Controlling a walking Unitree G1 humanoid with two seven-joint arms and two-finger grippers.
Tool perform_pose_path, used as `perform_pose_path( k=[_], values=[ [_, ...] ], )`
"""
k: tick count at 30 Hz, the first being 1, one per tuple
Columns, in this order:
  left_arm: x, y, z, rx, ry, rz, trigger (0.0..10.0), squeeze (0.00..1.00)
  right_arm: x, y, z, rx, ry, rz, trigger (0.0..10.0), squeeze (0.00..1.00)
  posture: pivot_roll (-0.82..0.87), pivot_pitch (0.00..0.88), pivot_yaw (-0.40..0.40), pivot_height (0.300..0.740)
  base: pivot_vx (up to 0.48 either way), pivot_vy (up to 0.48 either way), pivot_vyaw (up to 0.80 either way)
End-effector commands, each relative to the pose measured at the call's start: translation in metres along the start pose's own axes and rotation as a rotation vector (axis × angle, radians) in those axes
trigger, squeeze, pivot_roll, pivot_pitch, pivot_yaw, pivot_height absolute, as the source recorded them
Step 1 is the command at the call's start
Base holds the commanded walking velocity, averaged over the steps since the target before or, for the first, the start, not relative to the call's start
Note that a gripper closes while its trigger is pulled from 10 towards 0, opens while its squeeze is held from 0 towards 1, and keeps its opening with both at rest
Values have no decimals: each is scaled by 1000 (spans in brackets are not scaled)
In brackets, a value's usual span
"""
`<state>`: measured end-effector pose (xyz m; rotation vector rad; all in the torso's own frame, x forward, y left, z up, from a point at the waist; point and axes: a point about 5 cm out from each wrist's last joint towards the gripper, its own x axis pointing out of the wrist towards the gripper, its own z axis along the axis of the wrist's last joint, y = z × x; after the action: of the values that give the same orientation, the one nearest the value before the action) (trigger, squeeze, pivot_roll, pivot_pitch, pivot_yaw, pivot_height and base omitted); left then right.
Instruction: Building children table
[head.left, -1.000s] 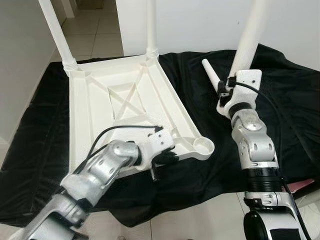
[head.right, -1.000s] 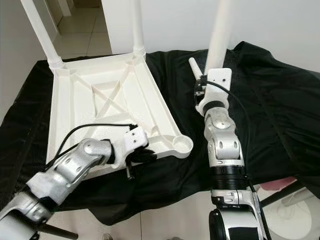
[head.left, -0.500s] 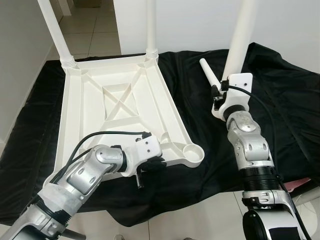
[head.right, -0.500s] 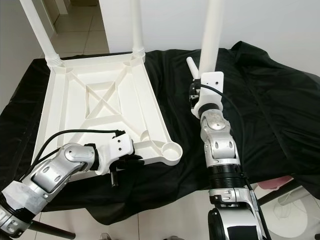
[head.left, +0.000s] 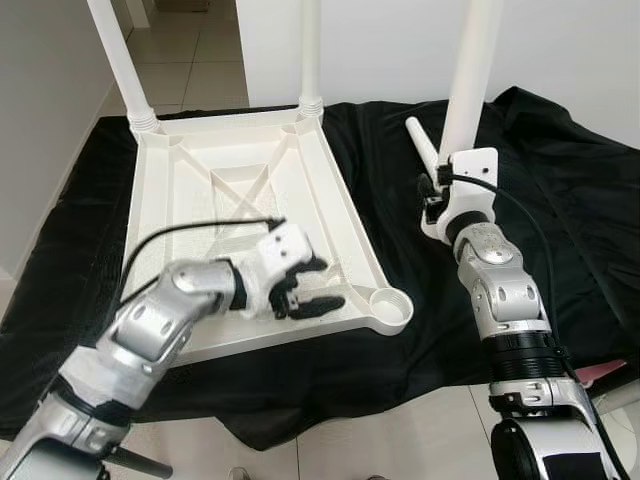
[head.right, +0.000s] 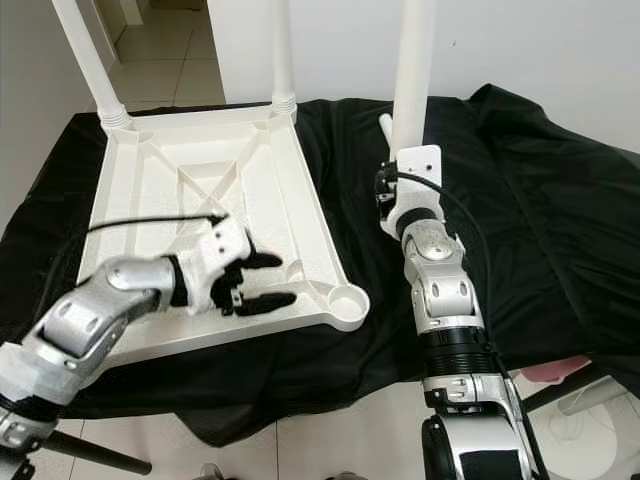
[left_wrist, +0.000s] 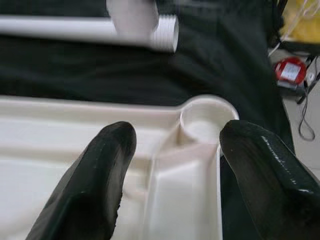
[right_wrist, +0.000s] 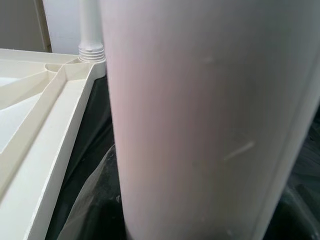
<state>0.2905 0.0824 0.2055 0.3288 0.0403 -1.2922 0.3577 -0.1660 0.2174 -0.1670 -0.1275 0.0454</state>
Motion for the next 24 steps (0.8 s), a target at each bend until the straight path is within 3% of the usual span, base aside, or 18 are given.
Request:
perform_pose_path(
  k=[1,2,3,4,7,11,14,19,24],
  values=[
    [-6,10,23,-24,-115,-33,10000,0,0,-1,4,39,-23,80,10000,0,-30,63,-24,740,0,0,0],
    [-6,10,23,-24,-115,-33,10000,0,0,-1,4,39,-23,80,10000,0,-30,63,-24,740,0,0,0],
    [-8,22,38,-40,-193,19,10000,0,-4,1,2,54,-17,180,10000,0,-32,62,-26,740,0,0,0],
    [-9,25,41,-43,-208,31,10000,0,-4,1,2,55,-15,202,10000,0,-32,62,-26,740,0,0,0],
    [-9,25,42,-45,-215,34,10000,0,-5,2,2,53,-14,213,10000,0,-32,62,-26,740,0,0,0],
    [-6,39,55,-75,-268,87,10000,0,-9,6,-2,61,16,362,10000,0,-39,65,-27,740,0,0,0],
    [-6,40,72,-87,-356,32,10000,0,-14,11,-5,80,43,496,10000,0,-42,65,-28,740,0,0,0],
    [-3,40,81,-86,-392,-10,10000,0,-18,13,-8,102,83,593,10000,0,-46,65,-30,740,0,0,0],
    [-2,35,95,-114,-462,-120,10000,0,-22,15,-10,74,107,682,10000,0,-53,57,-32,740,0,0,0]
  ],
)
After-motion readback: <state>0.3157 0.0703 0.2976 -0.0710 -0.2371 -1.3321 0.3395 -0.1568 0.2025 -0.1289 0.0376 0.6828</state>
